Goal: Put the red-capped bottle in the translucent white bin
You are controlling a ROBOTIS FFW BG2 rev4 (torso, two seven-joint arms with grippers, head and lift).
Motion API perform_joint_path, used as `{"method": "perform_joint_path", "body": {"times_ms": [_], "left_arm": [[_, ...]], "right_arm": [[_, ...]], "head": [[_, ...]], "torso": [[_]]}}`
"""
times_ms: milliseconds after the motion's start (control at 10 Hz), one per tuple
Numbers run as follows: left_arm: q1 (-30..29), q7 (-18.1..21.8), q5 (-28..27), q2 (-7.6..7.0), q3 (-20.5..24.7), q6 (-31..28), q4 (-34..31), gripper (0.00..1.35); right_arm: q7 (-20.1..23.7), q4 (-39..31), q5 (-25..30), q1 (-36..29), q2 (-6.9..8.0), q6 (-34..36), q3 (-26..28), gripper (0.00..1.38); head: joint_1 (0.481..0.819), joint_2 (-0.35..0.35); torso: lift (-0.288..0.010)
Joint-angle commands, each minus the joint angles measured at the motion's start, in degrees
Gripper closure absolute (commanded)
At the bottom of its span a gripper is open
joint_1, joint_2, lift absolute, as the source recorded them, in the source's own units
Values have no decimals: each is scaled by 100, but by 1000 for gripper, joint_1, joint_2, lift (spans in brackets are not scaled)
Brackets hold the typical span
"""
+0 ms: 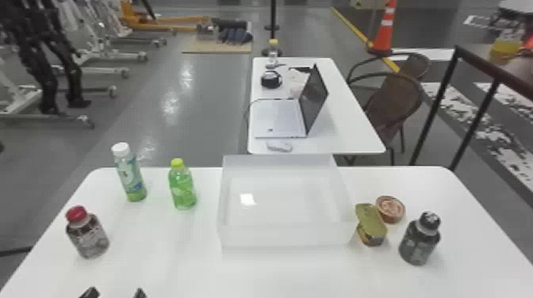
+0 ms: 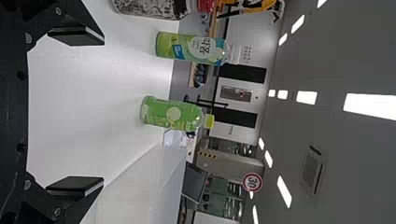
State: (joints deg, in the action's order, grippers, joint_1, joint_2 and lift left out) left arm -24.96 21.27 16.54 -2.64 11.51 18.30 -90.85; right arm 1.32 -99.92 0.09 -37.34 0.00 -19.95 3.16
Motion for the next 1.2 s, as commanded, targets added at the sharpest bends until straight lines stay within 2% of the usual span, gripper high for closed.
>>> {"method": "perform_joint_path", "body": {"times_ms": [0, 600, 1100], "left_arm": [[9, 0, 7, 0, 0, 6, 6, 229], [52, 0, 25, 0, -17, -11, 50, 229], [597, -105, -81, -18, 79, -64, 428, 229]], "right_arm": [[0, 16, -9, 8, 5, -9, -9, 182], [0, 25, -9, 8, 5, -9, -9, 182], [9, 69, -17, 69, 5, -35, -35, 182]], "head": [[549, 0], [549, 0], [549, 0]], "torso": [[-100], [-100], [-100]]}}
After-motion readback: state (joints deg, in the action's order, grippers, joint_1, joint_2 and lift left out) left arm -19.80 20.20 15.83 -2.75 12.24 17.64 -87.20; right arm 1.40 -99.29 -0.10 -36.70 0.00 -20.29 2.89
